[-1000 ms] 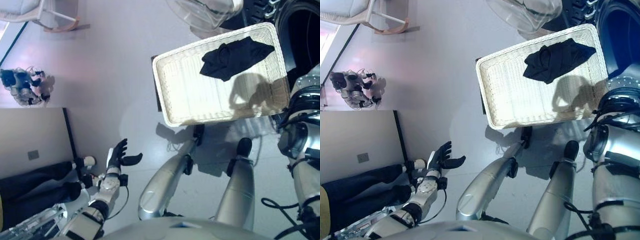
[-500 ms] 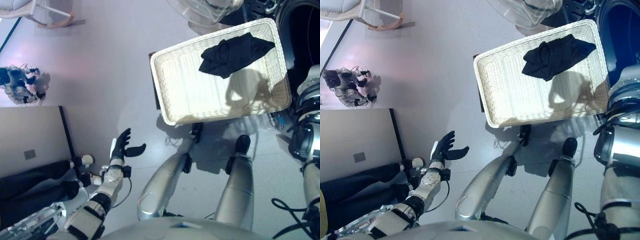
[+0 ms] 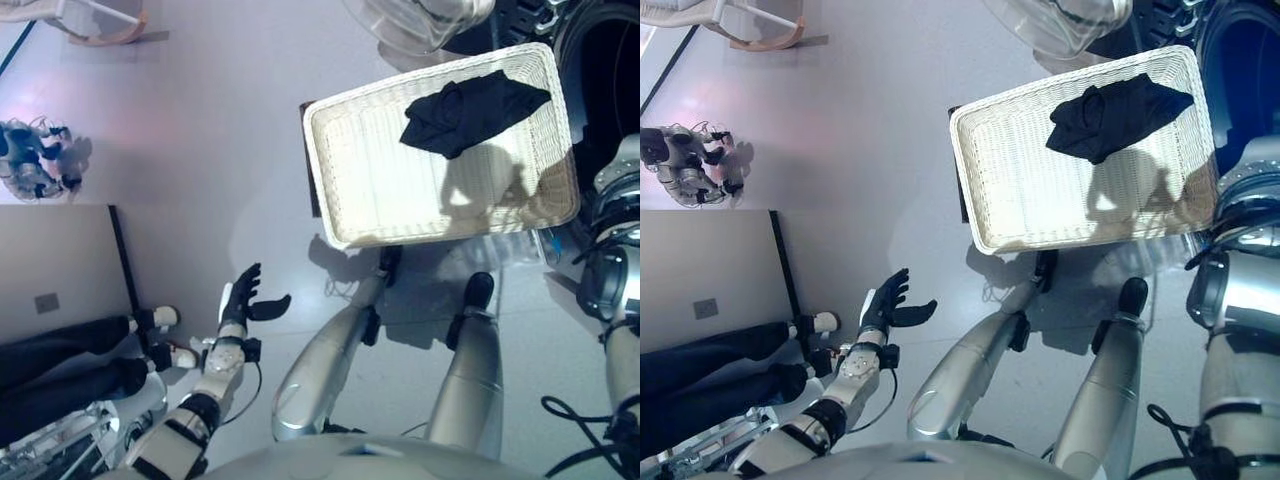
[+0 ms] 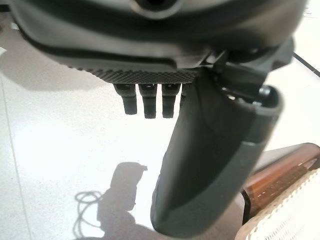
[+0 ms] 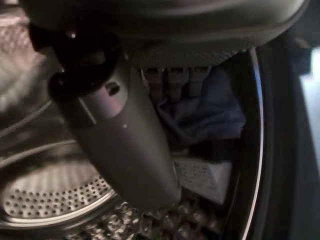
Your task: Pick up the clothes and place them into the washing machine
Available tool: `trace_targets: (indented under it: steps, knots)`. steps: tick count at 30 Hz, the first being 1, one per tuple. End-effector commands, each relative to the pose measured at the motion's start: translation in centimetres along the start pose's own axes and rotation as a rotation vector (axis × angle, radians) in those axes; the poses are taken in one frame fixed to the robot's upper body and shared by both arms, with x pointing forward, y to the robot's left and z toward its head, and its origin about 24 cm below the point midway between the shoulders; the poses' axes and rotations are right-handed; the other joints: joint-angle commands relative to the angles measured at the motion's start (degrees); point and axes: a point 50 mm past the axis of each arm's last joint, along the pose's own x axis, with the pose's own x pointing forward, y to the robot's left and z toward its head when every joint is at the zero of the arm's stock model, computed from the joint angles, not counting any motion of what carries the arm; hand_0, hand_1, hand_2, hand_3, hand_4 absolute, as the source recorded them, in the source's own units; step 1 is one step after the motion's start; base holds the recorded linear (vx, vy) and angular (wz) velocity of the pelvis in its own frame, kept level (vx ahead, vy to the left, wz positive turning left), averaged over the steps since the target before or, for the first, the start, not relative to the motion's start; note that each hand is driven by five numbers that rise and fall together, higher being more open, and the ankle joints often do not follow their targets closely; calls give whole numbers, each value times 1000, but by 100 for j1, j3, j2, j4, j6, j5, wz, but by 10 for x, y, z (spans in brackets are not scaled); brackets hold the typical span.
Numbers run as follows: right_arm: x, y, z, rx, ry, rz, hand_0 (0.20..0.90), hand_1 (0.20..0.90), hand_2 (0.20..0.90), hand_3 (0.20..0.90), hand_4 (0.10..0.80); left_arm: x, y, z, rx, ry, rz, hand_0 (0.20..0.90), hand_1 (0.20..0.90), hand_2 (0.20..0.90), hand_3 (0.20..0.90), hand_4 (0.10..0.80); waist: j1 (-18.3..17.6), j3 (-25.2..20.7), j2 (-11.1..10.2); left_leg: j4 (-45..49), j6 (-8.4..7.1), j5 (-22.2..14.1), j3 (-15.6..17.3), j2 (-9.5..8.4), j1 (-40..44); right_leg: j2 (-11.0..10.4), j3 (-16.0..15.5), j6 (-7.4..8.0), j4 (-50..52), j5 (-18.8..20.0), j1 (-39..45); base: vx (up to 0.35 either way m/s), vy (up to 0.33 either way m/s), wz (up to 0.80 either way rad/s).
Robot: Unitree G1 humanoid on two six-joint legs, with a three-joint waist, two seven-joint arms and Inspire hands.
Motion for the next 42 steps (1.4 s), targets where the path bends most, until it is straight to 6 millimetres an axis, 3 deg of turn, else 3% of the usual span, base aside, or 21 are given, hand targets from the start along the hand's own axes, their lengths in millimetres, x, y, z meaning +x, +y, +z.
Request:
trace_targets:
  steps: [1, 5, 11, 15, 17, 18, 20, 21, 22, 25, 26, 28, 29, 30, 31, 32, 33, 34, 38, 42]
  knots:
    - [-8, 14, -1, 200, -17, 167, 900, 900, 900, 900, 800, 1, 47, -5, -14, 16, 149, 900, 900, 900, 900, 800, 291, -333, -83, 465, -384, -837, 245, -129, -61, 38, 324, -62, -1251, 704, 820, 0, 15, -9]
    - [-20, 3, -34, 314, 87, 161, 900, 900, 900, 900, 800, 5, 46, 1, -62, -1, 133, 900, 900, 900, 900, 800, 365, -369, -93, 475, -359, -842, 255, -116, -18, 44, 326, -60, -1299, 732, 902, -7, 15, -7]
    - [-40, -19, -72, 250, 189, 183, 900, 900, 900, 900, 800, 5, 57, 2, -82, -1, 154, 900, 900, 900, 900, 800, 355, -315, -276, 467, -356, -840, 240, -49, 136, 109, 242, -70, -1369, 750, 1110, -6, -8, 3]
    - [-54, -40, -92, 103, 245, 199, 900, 900, 900, 900, 800, 2, 68, -2, -88, 20, 184, 900, 900, 900, 900, 800, 279, -256, -476, 439, -355, -835, 239, 15, 294, 163, 171, -75, -1438, 766, 1299, -1, -28, 2]
    - [-64, -51, -102, -118, 273, 290, 900, 900, 900, 900, 800, 1, 74, -3, -90, 26, 208, 900, 900, 900, 900, 800, 150, -168, -684, 426, -361, -866, 223, 64, 453, 186, 103, -75, -1436, 722, 1447, -2, -53, -9]
    - [-65, -50, -103, -121, 273, 290, 900, 900, 900, 900, 800, 1, 74, -3, -92, 26, 209, 900, 900, 900, 900, 800, 149, -172, -666, 411, -360, -821, 219, 83, 437, 207, 96, -80, -1468, 780, 1438, -13, -54, -4]
    - [-79, -60, -113, -383, 292, 418, 900, 900, 900, 900, 800, 3, 79, -1, -92, 21, 232, 900, 900, 900, 900, 800, 16, -88, -910, 406, -368, -835, 216, 147, 540, 230, 12, -86, -1472, 757, 1551, -20, -64, -7]
    - [-79, -59, -113, -385, 291, 418, 900, 900, 900, 900, 800, 3, 78, -1, -93, 21, 233, 900, 900, 900, 900, 800, 22, -103, -897, 394, -368, -801, 213, 165, 517, 250, 7, -90, -1505, 807, 1537, -27, -59, -6]
    - [-80, -65, -115, -509, 289, 447, 900, 900, 900, 900, 800, 3, 80, 0, -92, 21, 242, 900, 900, 900, 900, 800, -22, -67, -977, 408, -362, -806, 217, 189, 529, 261, -11, -91, -1495, 812, 1548, -34, -34, -6]
    - [-87, -45, -121, -997, 149, 664, 900, 900, 900, 900, 800, 10, 80, 10, -74, 6, 277, 900, 900, 900, 900, 800, -179, 17, -1272, 409, -370, -794, 268, 302, 554, 326, -52, -90, -1520, 856, 1554, -29, -71, -8]
    - [-87, -44, -121, -997, 148, 664, 900, 900, 900, 900, 800, 11, 80, 10, -74, 6, 278, 900, 900, 900, 900, 800, -173, 5, -1262, 402, -371, -776, 267, 314, 533, 339, -52, -92, -1545, 888, 1539, -35, -30, -15]
    - [-90, -31, -131, -1380, 9, 810, 900, 900, 900, 900, 800, 22, 77, 27, -53, -17, 303, 900, 900, 900, 900, 800, -244, 65, -1401, 410, -378, -770, 294, 354, 518, 384, -61, -98, -1563, 916, 1512, -30, -20, -14]
    - [-90, -30, -131, -1380, 8, 811, 900, 900, 900, 900, 800, 22, 77, 27, -54, -18, 303, 900, 900, 900, 900, 800, -240, 55, -1394, 406, -379, -759, 294, 364, 500, 395, -62, -100, -1583, 941, 1499, -29, -12, -12]
    - [-91, -14, -135, -1560, -86, 873, 900, 900, 900, 900, 800, 33, 76, 45, -50, -49, 322, 900, 900, 900, 900, 800, -292, 113, -1458, 422, -392, -759, 310, 384, 480, 400, -66, -111, -1568, 947, 1461, -23, -5, -12]
    - [-91, -13, -135, -1560, -87, 874, 900, 900, 900, 900, 800, 33, 76, 45, -51, -49, 322, 900, 900, 900, 900, 800, -286, 99, -1452, 417, -393, -748, 310, 393, 460, 410, -66, -113, -1588, 971, 1447, -23, -6, -14]
    - [-95, -2, -139, -1692, -182, 930, 900, 900, 900, 900, 800, 42, 72, 64, -43, -84, 324, 900, 900, 900, 900, 800, -325, 149, -1473, 430, -409, -749, 326, 397, 455, 410, -72, -117, -1590, 969, 1448, -12, 1, -9]
    - [-95, -2, -139, -1692, -183, 930, 900, 900, 900, 900, 800, 42, 72, 64, -43, -85, 324, 900, 900, 900, 900, 800, -318, 134, -1468, 426, -410, -738, 326, 406, 436, 420, -72, -118, -1610, 993, 1434, -13, 10, -6]
    - [-91, 9, -138, -1785, -251, 914, 900, 900, 900, 900, 800, 48, 70, 77, -49, -109, 340, 900, 900, 900, 900, 800, -332, 196, -1473, 443, -433, -729, 332, 399, 410, 417, -85, -124, -1595, 987, 1408, 0, 0, 0]
    - [-83, 24, -128, -1938, -399, 900, 900, 900, 900, 900, 800, 51, 69, 87, -42, -135, 345, 900, 900, 900, 900, 800, -270, 266, -1433, 503, -447, -729, 316, 385, 286, 402, -106, -135, -1574, 1001, 1324, -3, 11, -4]
    - [-74, 35, -117, -1984, -422, 845, 900, 900, 900, 900, 800, 50, 72, 89, -46, -147, 350, 900, 900, 900, 900, 800, -145, 337, -1377, 588, -457, -732, 288, 355, 153, 375, -139, -147, -1515, 979, 1261, 10, 4, 7]
